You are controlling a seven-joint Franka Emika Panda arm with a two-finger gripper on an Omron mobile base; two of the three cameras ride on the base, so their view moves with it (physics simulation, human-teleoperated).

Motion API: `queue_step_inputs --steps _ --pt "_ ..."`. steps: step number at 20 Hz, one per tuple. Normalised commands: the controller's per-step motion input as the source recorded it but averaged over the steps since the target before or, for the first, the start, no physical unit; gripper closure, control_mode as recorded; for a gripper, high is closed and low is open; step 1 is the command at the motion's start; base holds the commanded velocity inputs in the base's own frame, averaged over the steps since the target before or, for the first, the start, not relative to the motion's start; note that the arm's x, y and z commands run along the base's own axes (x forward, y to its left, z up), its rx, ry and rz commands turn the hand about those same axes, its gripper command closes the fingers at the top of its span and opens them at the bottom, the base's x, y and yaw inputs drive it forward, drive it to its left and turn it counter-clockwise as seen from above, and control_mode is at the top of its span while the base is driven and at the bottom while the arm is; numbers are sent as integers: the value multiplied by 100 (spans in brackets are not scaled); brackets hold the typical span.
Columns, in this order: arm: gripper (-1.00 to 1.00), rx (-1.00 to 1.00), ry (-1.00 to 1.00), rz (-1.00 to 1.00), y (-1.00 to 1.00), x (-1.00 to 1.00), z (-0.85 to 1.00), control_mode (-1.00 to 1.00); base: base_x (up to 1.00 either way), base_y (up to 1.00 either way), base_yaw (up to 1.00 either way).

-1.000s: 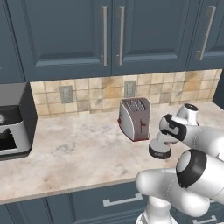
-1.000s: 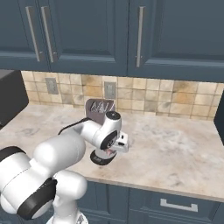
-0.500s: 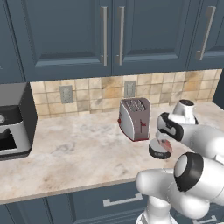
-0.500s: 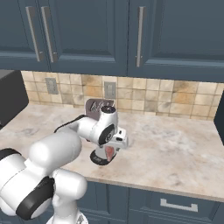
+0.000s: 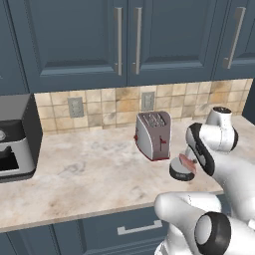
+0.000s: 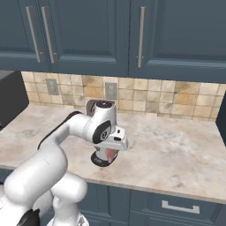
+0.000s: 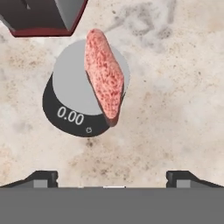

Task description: Take the steak from the fridge and place it on the digital scale on the counter by the fridge. Wait a few seconds for a reading, then move it to the plate on the dining counter.

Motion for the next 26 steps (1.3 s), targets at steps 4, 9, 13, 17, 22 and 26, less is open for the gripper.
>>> queue_step_inputs --steps 4,9,13,17,22,26 --pt "-100 -1 0 0 19 -92 41 -100 0 0 0" --pt "-100 0 0 2 32 -86 28 -100 0 0 0" --pt "-100 0 0 3 37 -67 24 -100 0 0 0" --pt "-100 0 -2 3 27 -40 16 -100 0 0 0" --pt "-100 0 0 0 0 0 0 -100 0 0 0" --pt "-100 0 0 0 0 0 0 -100 0 0 0"
